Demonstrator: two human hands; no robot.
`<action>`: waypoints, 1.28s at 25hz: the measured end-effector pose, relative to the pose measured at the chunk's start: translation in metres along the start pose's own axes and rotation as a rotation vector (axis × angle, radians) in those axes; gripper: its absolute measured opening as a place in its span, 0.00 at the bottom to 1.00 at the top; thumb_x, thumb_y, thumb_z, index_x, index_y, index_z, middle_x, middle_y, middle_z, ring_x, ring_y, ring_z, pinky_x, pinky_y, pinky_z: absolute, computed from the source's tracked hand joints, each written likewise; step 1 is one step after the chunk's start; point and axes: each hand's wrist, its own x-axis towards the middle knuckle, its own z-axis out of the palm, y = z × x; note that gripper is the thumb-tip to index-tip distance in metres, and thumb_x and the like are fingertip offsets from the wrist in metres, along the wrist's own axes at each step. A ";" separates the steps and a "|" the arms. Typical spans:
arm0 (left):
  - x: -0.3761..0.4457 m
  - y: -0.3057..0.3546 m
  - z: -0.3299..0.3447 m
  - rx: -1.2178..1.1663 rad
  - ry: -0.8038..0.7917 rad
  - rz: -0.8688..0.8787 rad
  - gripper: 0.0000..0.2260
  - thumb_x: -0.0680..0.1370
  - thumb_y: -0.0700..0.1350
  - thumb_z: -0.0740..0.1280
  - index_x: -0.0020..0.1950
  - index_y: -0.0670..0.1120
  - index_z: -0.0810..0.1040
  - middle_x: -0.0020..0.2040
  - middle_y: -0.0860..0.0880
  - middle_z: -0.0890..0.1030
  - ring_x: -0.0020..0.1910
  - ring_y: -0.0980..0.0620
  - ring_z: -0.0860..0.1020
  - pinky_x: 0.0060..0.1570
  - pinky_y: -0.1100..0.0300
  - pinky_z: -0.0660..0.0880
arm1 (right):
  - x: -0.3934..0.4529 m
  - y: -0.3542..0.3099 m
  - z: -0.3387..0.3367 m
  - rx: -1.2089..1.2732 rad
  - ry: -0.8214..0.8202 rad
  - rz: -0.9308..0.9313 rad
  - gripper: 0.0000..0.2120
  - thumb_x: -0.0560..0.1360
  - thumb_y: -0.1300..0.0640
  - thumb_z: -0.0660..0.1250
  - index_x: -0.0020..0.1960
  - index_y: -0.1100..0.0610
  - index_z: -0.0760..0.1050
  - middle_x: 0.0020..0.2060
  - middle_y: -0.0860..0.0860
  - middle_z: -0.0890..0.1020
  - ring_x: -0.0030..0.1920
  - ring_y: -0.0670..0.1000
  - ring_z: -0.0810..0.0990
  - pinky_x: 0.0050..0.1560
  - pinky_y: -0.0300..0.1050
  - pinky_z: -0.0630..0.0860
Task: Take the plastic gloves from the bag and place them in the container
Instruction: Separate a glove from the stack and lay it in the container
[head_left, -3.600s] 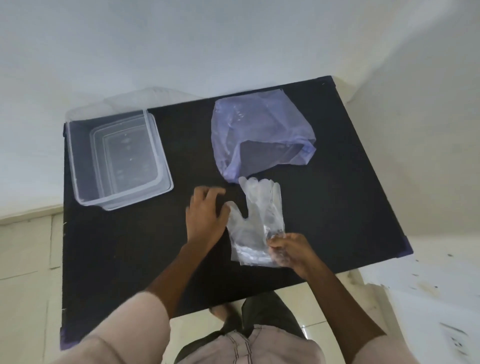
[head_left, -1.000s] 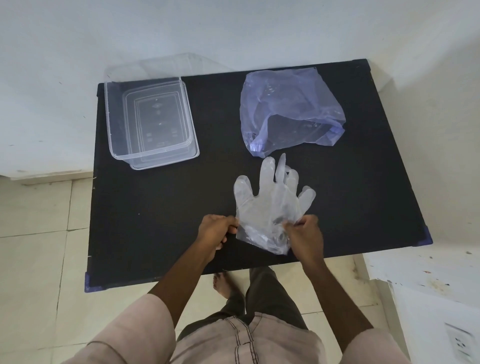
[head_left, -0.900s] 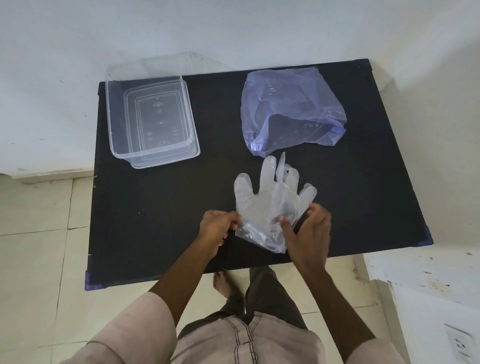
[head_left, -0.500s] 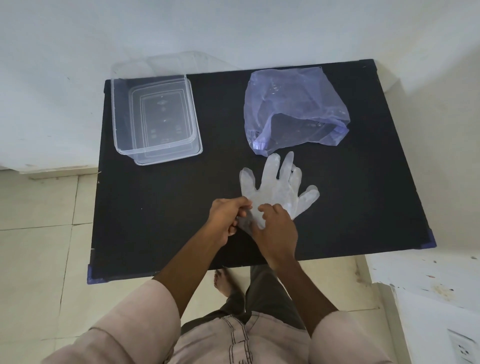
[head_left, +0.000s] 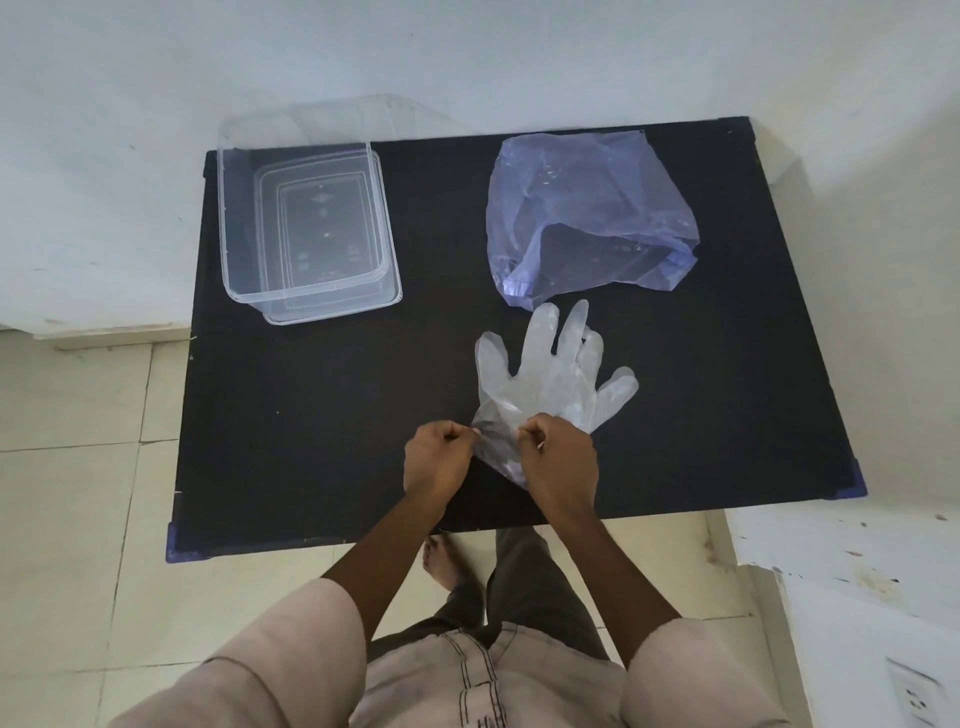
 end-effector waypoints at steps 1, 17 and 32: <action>0.002 -0.003 -0.002 0.025 0.014 -0.013 0.10 0.75 0.50 0.68 0.35 0.51 0.80 0.39 0.48 0.84 0.38 0.50 0.80 0.42 0.53 0.80 | 0.002 0.000 -0.004 0.021 0.011 0.010 0.08 0.77 0.53 0.66 0.45 0.57 0.80 0.41 0.52 0.84 0.39 0.46 0.80 0.45 0.36 0.73; -0.025 -0.062 0.018 0.995 -0.178 0.859 0.38 0.78 0.68 0.48 0.78 0.43 0.50 0.79 0.42 0.57 0.77 0.42 0.56 0.73 0.37 0.55 | 0.012 0.004 -0.020 0.010 -0.027 -0.009 0.10 0.77 0.54 0.66 0.47 0.60 0.80 0.41 0.51 0.82 0.36 0.44 0.74 0.42 0.26 0.63; -0.026 -0.059 0.015 1.014 -0.194 0.831 0.39 0.78 0.68 0.51 0.78 0.43 0.50 0.79 0.42 0.58 0.77 0.42 0.56 0.72 0.40 0.51 | 0.121 -0.010 -0.139 -0.188 0.007 -0.140 0.05 0.72 0.57 0.68 0.41 0.54 0.83 0.38 0.52 0.85 0.36 0.50 0.79 0.40 0.41 0.70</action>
